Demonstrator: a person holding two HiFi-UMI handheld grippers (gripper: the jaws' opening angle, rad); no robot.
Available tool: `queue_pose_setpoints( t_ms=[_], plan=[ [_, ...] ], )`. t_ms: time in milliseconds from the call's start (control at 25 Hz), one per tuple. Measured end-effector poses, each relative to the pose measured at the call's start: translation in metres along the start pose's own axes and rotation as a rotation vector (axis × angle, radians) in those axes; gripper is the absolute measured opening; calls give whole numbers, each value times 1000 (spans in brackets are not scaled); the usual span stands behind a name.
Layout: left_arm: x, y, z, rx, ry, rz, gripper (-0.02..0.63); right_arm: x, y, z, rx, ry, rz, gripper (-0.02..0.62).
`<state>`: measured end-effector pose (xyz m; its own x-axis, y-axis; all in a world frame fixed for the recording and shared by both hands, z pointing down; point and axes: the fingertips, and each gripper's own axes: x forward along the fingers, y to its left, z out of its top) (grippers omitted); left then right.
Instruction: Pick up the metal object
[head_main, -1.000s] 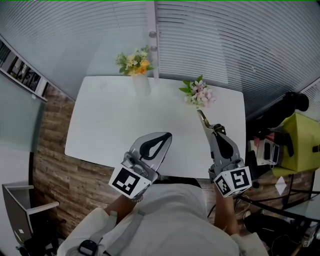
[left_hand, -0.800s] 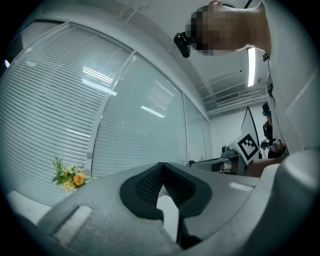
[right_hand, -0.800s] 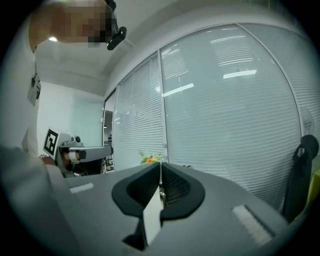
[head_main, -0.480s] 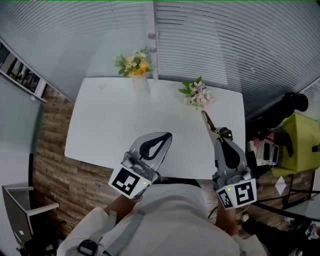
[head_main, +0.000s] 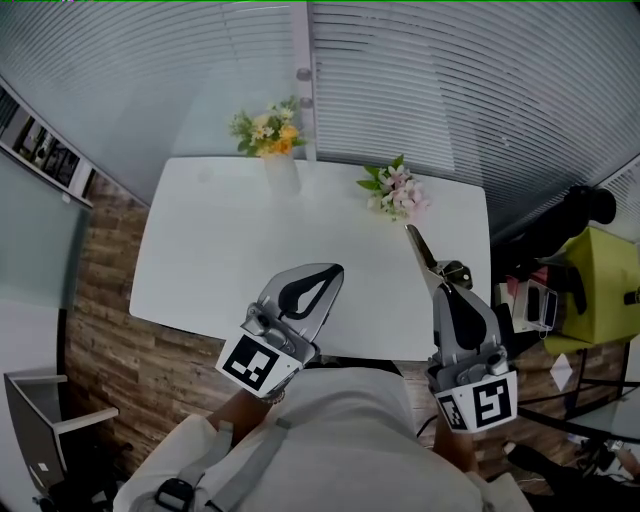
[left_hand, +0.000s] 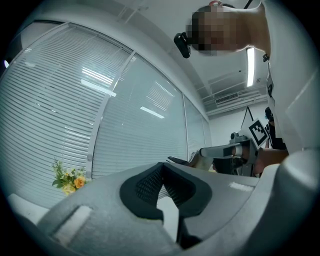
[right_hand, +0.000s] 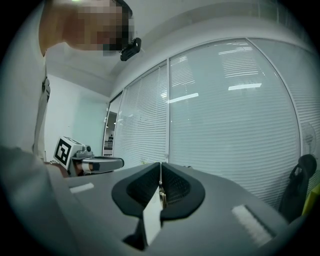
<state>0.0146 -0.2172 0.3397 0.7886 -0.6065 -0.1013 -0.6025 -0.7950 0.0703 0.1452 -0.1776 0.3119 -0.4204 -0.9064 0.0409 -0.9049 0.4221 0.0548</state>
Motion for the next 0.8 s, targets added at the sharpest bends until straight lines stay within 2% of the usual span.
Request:
queue_pose_setpoints(
  t_ms=[800],
  plan=[
    [-2,6,3,2,-10,18,6,9,5,4,-16,-2,21,14]
  ],
)
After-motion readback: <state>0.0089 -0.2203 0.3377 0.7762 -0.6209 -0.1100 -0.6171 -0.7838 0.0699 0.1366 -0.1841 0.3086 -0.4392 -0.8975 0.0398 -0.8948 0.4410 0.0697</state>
